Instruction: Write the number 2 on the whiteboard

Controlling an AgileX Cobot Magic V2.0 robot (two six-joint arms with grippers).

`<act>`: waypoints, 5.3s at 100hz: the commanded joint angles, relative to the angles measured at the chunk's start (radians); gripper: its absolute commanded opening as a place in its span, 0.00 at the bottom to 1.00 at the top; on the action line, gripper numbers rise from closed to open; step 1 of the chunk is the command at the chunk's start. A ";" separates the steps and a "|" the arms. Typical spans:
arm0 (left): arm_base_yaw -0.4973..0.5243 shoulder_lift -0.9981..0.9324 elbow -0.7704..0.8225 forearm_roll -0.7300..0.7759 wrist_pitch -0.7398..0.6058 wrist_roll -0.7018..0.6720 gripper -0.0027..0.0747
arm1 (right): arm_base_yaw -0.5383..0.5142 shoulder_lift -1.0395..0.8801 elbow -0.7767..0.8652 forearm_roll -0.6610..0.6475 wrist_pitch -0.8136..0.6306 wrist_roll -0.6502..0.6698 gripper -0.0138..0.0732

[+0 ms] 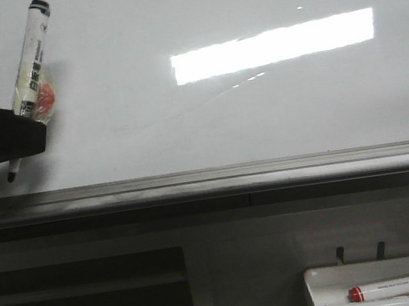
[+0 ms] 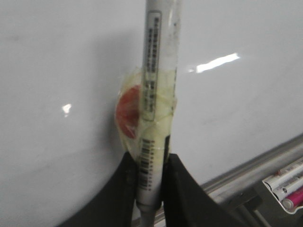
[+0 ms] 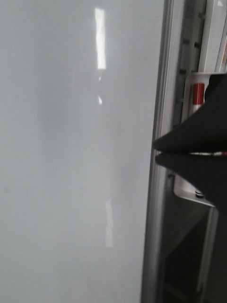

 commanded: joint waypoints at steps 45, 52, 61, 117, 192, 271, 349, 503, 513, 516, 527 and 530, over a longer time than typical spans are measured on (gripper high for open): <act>-0.152 -0.140 -0.025 0.593 0.049 0.000 0.01 | 0.616 0.321 -0.183 0.266 -0.128 -0.544 0.56; -0.172 -0.136 -0.025 0.658 0.049 0.000 0.01 | 0.678 0.381 -0.206 0.266 -0.170 -0.544 0.65; -0.182 -0.128 -0.025 0.704 0.047 0.000 0.01 | 0.737 0.452 -0.239 0.266 -0.213 -0.544 0.65; -0.182 -0.127 -0.025 0.748 0.036 0.000 0.01 | 0.864 0.749 -0.438 0.266 -0.338 -0.544 0.65; -0.182 -0.158 -0.027 0.726 0.038 0.000 0.09 | 0.871 0.807 -0.447 0.271 -0.342 -0.539 0.08; -0.039 -0.568 -0.027 0.328 0.051 0.000 0.02 | 0.860 0.807 -0.448 0.291 -0.635 -0.548 0.08; 0.198 -0.566 -0.027 0.221 -0.041 0.000 0.01 | 0.698 0.832 -0.536 0.315 -0.443 -0.548 0.08; 0.198 -0.566 -0.027 0.214 -0.047 -0.008 0.01 | 0.625 0.936 -0.504 0.288 -0.333 -0.517 0.10; 0.198 -0.566 -0.027 0.214 -0.047 -0.008 0.01 | 0.589 0.913 -0.483 0.288 -0.318 -0.517 0.10; 0.198 -0.566 -0.027 0.214 -0.047 -0.008 0.01 | 0.577 0.901 -0.474 0.286 -0.311 -0.517 0.10; 0.198 -0.566 -0.027 0.214 -0.047 -0.008 0.01 | 0.529 0.849 -0.434 0.283 -0.291 -0.517 0.10; 0.198 -0.566 -0.027 0.219 -0.047 -0.008 0.01 | 0.517 0.834 -0.423 0.282 -0.288 -0.517 0.10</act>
